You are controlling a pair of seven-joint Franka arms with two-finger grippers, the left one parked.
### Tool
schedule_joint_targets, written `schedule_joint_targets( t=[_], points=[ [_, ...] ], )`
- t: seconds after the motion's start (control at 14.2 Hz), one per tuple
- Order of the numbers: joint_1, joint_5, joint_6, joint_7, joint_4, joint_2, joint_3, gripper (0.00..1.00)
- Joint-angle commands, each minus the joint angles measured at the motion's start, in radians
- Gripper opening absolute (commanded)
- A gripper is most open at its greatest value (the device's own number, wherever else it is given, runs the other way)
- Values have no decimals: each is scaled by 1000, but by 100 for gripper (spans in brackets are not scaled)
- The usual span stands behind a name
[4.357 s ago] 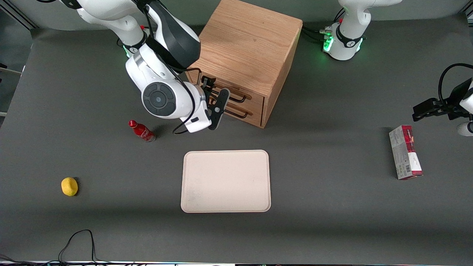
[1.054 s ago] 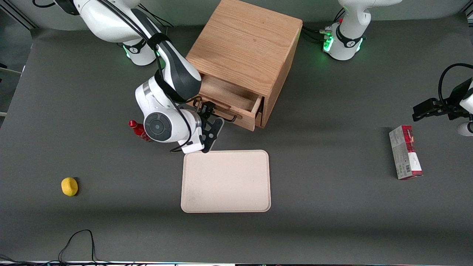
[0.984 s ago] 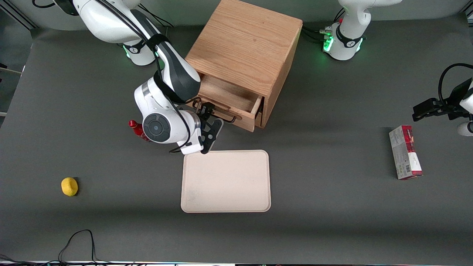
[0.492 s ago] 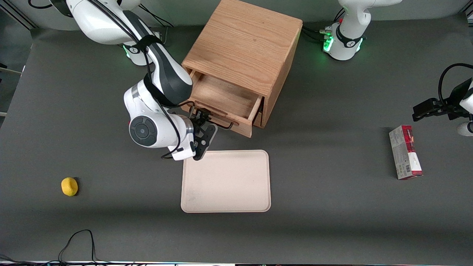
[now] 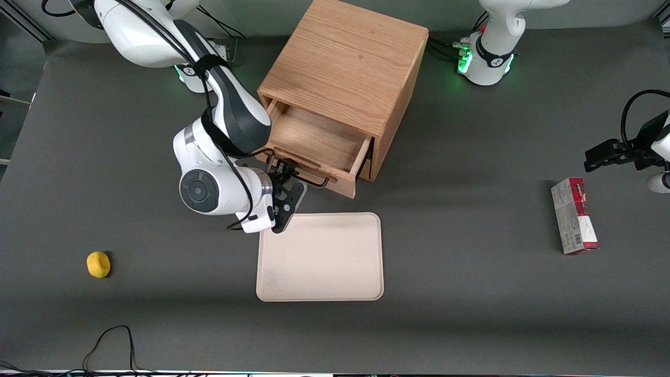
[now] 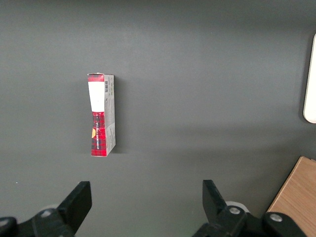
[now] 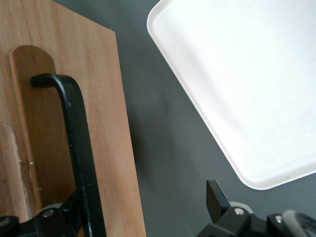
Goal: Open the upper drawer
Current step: 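Pull the upper drawer outward by its handle with the right gripper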
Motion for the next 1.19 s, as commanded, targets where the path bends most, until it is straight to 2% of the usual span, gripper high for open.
schedule_joint_targets(
  t=[0.0,1.12],
  points=[
    [-31,-2,-7,-22,70,42,4,100],
    [-114,-1,-4,-55,188,116,9,100]
  ],
)
